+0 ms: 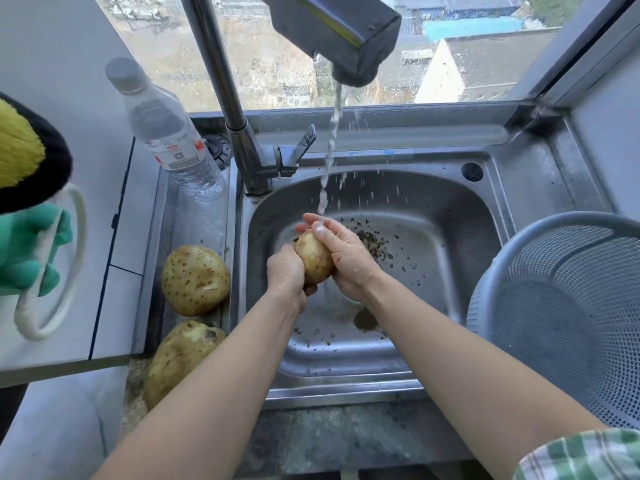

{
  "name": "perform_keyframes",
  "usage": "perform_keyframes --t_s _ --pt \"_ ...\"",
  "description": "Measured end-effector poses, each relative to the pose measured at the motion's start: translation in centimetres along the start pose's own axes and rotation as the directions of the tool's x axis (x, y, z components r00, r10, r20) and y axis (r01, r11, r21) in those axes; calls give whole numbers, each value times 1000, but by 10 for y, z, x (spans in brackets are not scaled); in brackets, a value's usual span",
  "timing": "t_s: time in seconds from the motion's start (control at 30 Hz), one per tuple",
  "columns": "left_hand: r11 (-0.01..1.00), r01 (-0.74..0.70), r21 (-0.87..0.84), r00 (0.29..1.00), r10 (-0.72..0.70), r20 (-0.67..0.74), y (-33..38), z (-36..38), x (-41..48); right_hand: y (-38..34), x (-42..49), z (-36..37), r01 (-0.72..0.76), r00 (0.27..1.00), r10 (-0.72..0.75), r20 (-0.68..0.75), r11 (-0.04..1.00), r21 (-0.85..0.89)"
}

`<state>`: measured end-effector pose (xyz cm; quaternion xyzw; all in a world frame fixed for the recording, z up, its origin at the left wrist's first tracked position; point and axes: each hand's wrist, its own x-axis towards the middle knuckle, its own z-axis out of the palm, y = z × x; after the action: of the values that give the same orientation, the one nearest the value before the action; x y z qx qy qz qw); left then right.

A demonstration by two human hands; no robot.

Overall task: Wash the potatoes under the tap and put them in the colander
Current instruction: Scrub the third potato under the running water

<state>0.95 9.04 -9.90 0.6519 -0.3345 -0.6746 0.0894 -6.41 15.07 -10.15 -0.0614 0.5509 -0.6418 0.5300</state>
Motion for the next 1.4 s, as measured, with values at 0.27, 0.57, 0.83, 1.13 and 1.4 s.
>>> perform_keyframes --t_s 0.27,0.57,0.83,1.13,1.4 --pt "998 -19 65 997 14 75 -6 -4 -1 13 3 -5 -16 996 6 -84 993 -116" --pt "966 -237 103 968 226 112 -6 0 -9 10 0 -12 33 999 -33 17 999 -6" --pt "993 -102 64 993 105 -45 -5 3 -9 9 4 6 -22 980 1 -197 994 -103" --pt "937 -219 270 957 152 248 -14 -2 -14 7 0 8 -53 962 14 -274 990 -134" --pt "985 -22 172 984 -10 179 3 -9 -19 11 -7 -2 135 989 -146 -21 953 -273"
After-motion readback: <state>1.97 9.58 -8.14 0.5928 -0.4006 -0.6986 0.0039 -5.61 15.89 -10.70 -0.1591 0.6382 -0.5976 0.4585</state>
